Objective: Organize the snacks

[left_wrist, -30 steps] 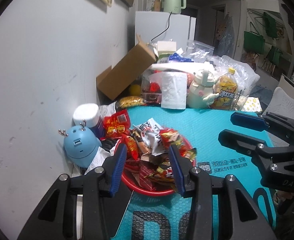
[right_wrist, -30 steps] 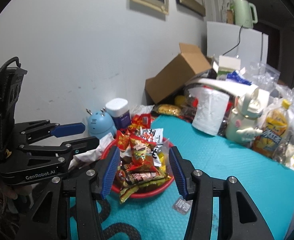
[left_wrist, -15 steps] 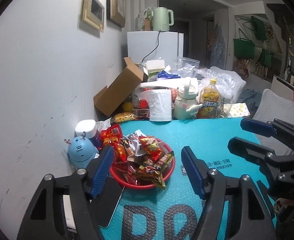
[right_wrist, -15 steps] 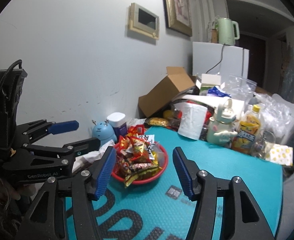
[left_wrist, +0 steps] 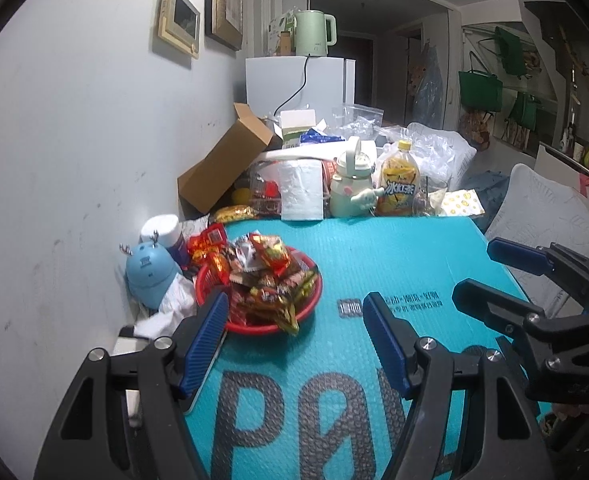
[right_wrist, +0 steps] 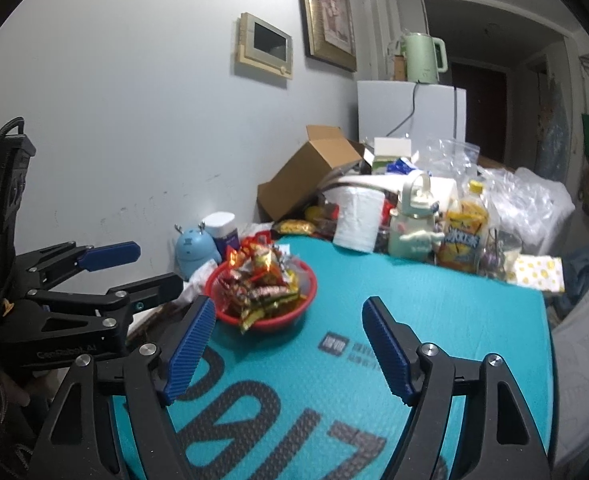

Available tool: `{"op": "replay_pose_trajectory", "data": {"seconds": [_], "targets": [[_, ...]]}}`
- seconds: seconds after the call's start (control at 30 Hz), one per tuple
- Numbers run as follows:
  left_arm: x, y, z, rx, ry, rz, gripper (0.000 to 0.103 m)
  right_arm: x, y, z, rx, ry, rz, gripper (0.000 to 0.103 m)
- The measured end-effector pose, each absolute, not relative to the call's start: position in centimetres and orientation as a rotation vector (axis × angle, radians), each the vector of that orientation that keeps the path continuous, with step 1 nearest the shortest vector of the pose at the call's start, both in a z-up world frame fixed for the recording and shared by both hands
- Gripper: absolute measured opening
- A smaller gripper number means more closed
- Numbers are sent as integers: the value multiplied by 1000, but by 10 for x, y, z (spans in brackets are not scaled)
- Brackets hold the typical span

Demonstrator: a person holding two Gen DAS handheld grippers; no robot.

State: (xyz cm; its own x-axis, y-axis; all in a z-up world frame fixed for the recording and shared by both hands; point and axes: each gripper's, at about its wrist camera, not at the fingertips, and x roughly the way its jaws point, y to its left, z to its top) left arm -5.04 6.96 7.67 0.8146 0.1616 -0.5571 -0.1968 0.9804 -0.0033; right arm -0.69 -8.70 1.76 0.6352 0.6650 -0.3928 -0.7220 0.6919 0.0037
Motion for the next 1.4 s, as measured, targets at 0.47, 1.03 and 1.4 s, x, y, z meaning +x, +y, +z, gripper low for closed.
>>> {"op": "replay_pose_trajectory", "data": {"seconds": [0.47,1.03,1.4], "targets": [[-64,60,58,-90,628,194,69,-10,-100,-11,-115,444,809,76],[-67,59,58,-105,630,206,69,-12,-98,-12,-130,442,823,76],[-65,60,59,-116,628,225,69,-8,-97,-9,-144,442,831,76]]}}
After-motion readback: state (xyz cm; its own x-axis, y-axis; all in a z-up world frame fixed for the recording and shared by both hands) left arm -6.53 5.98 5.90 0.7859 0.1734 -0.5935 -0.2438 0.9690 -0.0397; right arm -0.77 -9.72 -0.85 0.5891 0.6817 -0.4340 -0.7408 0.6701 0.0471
